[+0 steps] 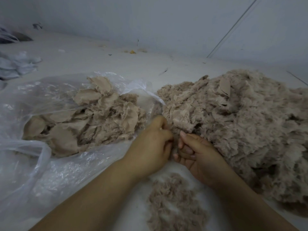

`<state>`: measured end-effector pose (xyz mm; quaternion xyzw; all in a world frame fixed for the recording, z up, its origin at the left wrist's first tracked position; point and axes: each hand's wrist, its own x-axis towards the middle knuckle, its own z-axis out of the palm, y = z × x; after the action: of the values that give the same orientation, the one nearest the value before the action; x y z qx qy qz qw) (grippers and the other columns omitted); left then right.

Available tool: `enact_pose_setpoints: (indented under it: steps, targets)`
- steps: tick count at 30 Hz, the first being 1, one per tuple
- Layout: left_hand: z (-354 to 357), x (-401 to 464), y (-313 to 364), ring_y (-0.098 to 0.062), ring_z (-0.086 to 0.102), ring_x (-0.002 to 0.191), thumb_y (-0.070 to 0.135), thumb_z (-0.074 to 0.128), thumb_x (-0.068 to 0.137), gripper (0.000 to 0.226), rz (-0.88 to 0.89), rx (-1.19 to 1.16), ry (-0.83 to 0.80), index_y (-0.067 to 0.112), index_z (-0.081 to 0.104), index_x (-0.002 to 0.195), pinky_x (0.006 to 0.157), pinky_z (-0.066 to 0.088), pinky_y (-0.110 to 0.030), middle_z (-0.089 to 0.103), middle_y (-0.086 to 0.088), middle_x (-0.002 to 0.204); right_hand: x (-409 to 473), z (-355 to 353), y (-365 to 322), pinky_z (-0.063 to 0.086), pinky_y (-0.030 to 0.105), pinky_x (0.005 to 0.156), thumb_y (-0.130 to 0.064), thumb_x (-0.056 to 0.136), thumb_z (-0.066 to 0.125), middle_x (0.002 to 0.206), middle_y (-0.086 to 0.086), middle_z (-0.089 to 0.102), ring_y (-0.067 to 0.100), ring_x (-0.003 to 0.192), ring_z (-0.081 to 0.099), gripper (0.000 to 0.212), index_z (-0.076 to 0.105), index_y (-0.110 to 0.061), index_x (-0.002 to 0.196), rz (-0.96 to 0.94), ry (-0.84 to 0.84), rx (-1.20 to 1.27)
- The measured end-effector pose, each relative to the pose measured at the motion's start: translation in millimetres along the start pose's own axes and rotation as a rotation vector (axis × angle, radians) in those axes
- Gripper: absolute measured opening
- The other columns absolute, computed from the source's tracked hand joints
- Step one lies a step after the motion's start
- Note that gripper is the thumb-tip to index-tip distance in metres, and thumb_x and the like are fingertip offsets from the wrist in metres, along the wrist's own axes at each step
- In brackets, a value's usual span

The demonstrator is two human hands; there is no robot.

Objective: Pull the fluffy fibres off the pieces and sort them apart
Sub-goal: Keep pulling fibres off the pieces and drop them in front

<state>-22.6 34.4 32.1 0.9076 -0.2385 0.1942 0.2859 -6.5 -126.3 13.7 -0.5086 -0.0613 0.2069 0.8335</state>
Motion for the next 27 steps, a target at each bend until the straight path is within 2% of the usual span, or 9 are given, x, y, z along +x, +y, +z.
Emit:
enact_pose_setpoints:
  steps: [2,5,8,10,13,16,19,22,27]
  targets:
    - [5.1,0.9,0.9,-0.009,0.052,0.076,0.0,0.061,0.085,0.011,0.0,-0.096,-0.009,0.008,0.068,0.082,0.064,0.044,-0.02,0.049,-0.004,0.11,0.7,-1.2,-0.4,0.051,0.026,0.062,-0.04,0.086,0.06,0.047,-0.004,0.035,0.007,0.044,0.045,0.036,0.058,-0.009,0.067,0.012,-0.013,0.015]
    - [3.8,6.0,5.0,0.0,0.053,0.078,0.001,0.063,0.087,0.018,-0.173,-0.262,0.073,0.015,0.066,0.098,0.07,0.038,-0.007,0.051,0.001,0.11,2.7,0.1,-0.7,0.053,0.025,0.061,-0.053,0.081,0.058,0.046,-0.004,0.033,0.017,0.056,0.039,0.047,0.063,-0.012,0.059,0.063,0.049,0.022]
    - [-2.0,12.9,16.1,-0.001,0.062,0.057,0.002,0.057,0.095,0.026,-0.412,-0.786,-0.003,0.022,0.059,0.111,0.052,0.048,-0.014,0.06,0.005,0.092,2.5,4.9,-2.3,0.053,0.025,0.056,-0.057,0.08,0.054,0.042,-0.003,0.035,0.015,0.049,0.048,0.054,0.064,-0.011,0.053,0.069,0.103,0.041]
    - [-3.2,16.1,21.6,-0.01,0.064,0.05,0.002,0.052,0.098,0.027,-0.502,-1.015,-0.073,0.023,0.057,0.115,0.043,0.047,-0.021,0.065,-0.003,0.081,1.4,8.0,-3.5,0.053,0.024,0.053,-0.053,0.082,0.05,0.04,-0.001,0.044,0.012,0.044,0.057,0.055,0.064,-0.011,0.05,0.055,0.096,0.052]
    - [-0.3,20.4,17.5,-0.012,0.051,0.044,0.003,0.051,0.098,0.021,-0.588,-1.027,-0.043,0.017,0.062,0.108,0.041,0.038,-0.024,0.059,-0.008,0.063,1.5,9.8,-4.7,0.053,0.023,0.053,-0.051,0.084,0.048,0.039,-0.001,0.043,0.013,0.047,0.06,0.055,0.064,-0.01,0.051,0.06,0.093,0.054]
    - [1.7,23.3,9.4,-0.018,0.037,0.038,0.005,0.052,0.097,0.018,-0.656,-1.115,0.042,0.011,0.068,0.094,0.041,0.029,-0.023,0.05,-0.009,0.05,1.9,8.3,-4.0,0.053,0.023,0.054,-0.051,0.081,0.052,0.039,-0.004,0.035,0.007,0.038,0.049,0.051,0.063,-0.009,0.054,0.074,0.135,0.03]
    - [1.2,23.1,4.9,-0.02,0.044,0.04,0.007,0.062,0.092,0.017,-0.643,-1.177,0.144,0.01,0.073,0.078,0.041,0.036,-0.023,0.054,-0.01,0.05,0.6,5.7,-3.1,0.051,0.025,0.057,-0.045,0.075,0.062,0.041,-0.005,0.035,0.005,0.036,0.039,0.04,0.065,-0.009,0.06,0.047,0.098,-0.021]
    - [0.4,19.7,-0.2,-0.019,0.045,0.038,0.008,0.072,0.084,0.019,-0.646,-1.095,0.224,0.01,0.071,0.066,0.04,0.039,-0.022,0.056,-0.013,0.049,-0.4,4.6,-2.4,0.051,0.025,0.057,-0.037,0.07,0.069,0.04,-0.004,0.036,0.005,0.036,0.038,0.033,0.064,-0.006,0.061,0.012,0.072,-0.073]
    - [0.9,12.3,-2.4,-0.012,0.043,0.034,0.01,0.077,0.081,0.025,-0.618,-0.881,0.252,0.001,0.06,0.065,0.037,0.034,-0.019,0.052,-0.007,0.043,-0.1,3.5,-1.9,0.052,0.024,0.057,-0.037,0.073,0.068,0.04,-0.004,0.034,0.005,0.036,0.036,0.034,0.065,-0.006,0.06,0.005,0.064,-0.067]
